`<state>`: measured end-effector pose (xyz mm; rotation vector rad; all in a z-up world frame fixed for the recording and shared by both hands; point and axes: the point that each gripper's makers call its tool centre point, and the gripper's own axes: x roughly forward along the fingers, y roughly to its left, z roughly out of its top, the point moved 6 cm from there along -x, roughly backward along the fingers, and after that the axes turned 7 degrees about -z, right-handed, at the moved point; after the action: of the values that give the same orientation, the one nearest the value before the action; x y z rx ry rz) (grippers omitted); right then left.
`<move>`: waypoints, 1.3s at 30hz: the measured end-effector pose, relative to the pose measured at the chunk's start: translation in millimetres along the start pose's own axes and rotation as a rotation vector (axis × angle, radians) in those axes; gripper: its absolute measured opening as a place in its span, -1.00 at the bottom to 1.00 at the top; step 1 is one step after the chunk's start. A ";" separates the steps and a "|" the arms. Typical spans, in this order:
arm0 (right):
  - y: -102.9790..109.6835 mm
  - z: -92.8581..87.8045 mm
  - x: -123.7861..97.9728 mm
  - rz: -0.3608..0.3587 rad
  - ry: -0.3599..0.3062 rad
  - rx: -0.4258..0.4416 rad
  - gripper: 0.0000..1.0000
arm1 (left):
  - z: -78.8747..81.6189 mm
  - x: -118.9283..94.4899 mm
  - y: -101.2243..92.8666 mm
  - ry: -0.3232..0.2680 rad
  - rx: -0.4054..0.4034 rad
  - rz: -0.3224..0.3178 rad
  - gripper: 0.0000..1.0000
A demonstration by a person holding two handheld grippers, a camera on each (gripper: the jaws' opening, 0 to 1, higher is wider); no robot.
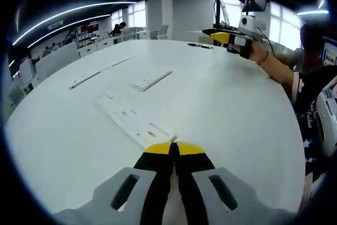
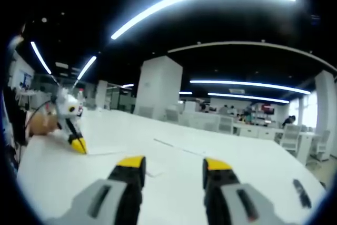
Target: Locate the socket holder cover, grip the socket holder cover, clip it into the socket holder slot.
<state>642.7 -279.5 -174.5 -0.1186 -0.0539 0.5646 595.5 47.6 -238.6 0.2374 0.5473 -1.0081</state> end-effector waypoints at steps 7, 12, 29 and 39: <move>0.2 -0.1 0.2 0.002 0.003 -0.004 -0.10 | 0.4 0.4 2.2 -0.007 0.007 0.013 -0.94; 0.5 -0.9 0.4 0.002 0.007 -0.005 -0.10 | 0.5 0.5 3.3 -0.009 0.013 0.021 -0.94; 3.9 -4.2 0.9 0.007 0.025 -0.027 -0.11 | 1.3 1.7 2.9 -0.009 0.039 0.038 -0.94; 3.6 -4.8 1.4 0.011 0.031 -0.035 -0.11 | 2.2 2.0 3.9 -0.010 0.061 0.056 -0.94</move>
<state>642.3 -276.2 -179.7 -0.1614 -0.0331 0.5726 600.4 47.1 -238.0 0.3007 0.4988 -0.9721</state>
